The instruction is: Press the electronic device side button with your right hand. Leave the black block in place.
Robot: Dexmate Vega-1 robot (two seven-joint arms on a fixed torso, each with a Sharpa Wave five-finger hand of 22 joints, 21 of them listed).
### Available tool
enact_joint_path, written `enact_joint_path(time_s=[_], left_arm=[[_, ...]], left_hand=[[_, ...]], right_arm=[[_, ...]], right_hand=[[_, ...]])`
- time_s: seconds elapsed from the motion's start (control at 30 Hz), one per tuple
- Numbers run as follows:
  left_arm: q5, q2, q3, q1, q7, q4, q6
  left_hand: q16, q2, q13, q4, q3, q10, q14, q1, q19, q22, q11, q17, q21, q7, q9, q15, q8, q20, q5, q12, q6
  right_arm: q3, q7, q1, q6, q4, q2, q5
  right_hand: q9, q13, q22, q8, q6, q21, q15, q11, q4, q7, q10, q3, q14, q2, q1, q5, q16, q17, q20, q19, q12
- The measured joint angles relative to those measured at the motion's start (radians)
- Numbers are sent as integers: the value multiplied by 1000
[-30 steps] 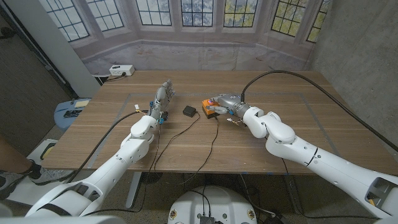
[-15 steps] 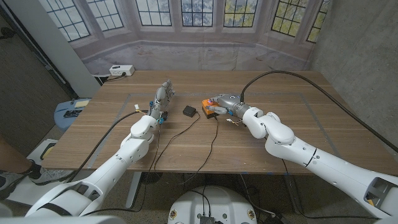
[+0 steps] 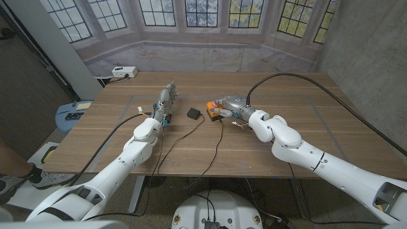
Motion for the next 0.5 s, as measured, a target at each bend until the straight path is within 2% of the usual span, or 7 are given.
enact_joint_path(time_s=[0.5], left_arm=[[0,-1,-1,0,0,3,1]], left_hand=[[0,0,0,4,4,0,0,0,0,0,0,0,-6,0,0,0,0,0,0,0,0]], right_arm=[[8,-17,2,15,-2,5,17]], right_hand=[[1,2,0,2,4,0,-6,3,0,-3,4,0,6,0,0,0,0,-5,0,0,0]])
